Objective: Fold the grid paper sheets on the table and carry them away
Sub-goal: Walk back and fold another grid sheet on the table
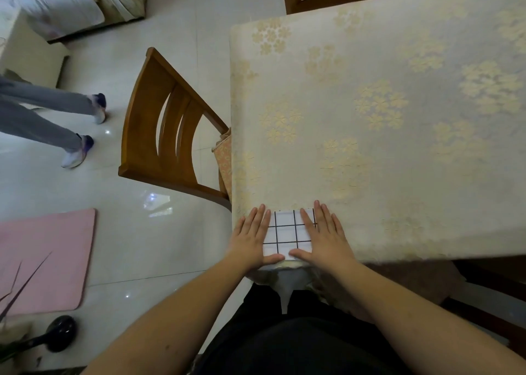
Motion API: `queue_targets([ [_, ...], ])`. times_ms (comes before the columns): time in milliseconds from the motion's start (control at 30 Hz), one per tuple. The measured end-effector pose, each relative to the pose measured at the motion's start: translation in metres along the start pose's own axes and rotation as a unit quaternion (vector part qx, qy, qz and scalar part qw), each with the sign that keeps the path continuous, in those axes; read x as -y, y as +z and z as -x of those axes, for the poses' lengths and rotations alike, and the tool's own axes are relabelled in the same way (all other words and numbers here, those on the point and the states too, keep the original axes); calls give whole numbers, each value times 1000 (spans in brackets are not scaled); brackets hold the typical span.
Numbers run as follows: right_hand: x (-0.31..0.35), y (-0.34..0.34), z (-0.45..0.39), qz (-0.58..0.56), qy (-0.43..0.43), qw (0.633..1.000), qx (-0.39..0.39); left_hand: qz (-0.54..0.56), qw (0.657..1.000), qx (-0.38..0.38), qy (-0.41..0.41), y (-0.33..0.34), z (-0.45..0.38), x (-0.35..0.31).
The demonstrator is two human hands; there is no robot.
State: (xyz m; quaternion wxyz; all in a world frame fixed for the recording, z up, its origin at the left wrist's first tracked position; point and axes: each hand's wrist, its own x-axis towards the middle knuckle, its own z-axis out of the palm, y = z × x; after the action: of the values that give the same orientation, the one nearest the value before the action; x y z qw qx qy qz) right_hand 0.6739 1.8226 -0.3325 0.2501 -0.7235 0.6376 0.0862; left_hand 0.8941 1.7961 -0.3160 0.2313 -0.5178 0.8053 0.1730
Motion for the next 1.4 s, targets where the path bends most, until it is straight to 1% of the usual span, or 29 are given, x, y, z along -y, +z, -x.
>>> queue_targets([
  [67, -15, -7, 6, 17, -25, 999, 12, 0, 1000, 1, -2, -1, 1, 0],
  [200, -40, -15, 17, 42, -36, 998, 27, 1, 1000, 5, -2, -3, 0, 1],
  [333, -42, -20, 18, 42, -44, 997, 44, 3, 1000, 15, 13, -6, 3, 3],
  [433, -32, -31, 22, 13, -5, 999, 49, 49, 998, 12, 23, -14, 6, 9],
  [500, -24, -38, 27, -22, 50, 998, 16, 95, 995, -3, 3, -19, 11, 15],
  [567, -10, -49, 33, -42, 82, 996, -16, 119, 993, -19, -15, -25, 21, 23],
  [667, 24, -68, 45, -59, 66, 996, -11, 140, 989, -34, -15, -40, 48, 35],
  [800, 92, -91, 59, -25, -8, 1000, -1, 168, 983, -73, -14, -62, 95, 65],
  [900, 154, -103, 69, -38, -46, 998, -27, 186, 978, -88, -25, -73, 139, 93],
  [967, 194, -106, 74, -49, -69, 995, -49, 171, 978, -108, -41, -78, 171, 110],
  [1167, 301, -109, 86, -10, -115, 986, -119, 102, 974, -175, -100, -79, 256, 170],
  [1267, 346, -109, 89, 16, -133, 981, -140, 92, 970, -184, -128, -78, 288, 201],
  [1400, 393, -115, 92, 47, -149, 976, -149, 90, 966, -184, -157, -88, 318, 239],
])
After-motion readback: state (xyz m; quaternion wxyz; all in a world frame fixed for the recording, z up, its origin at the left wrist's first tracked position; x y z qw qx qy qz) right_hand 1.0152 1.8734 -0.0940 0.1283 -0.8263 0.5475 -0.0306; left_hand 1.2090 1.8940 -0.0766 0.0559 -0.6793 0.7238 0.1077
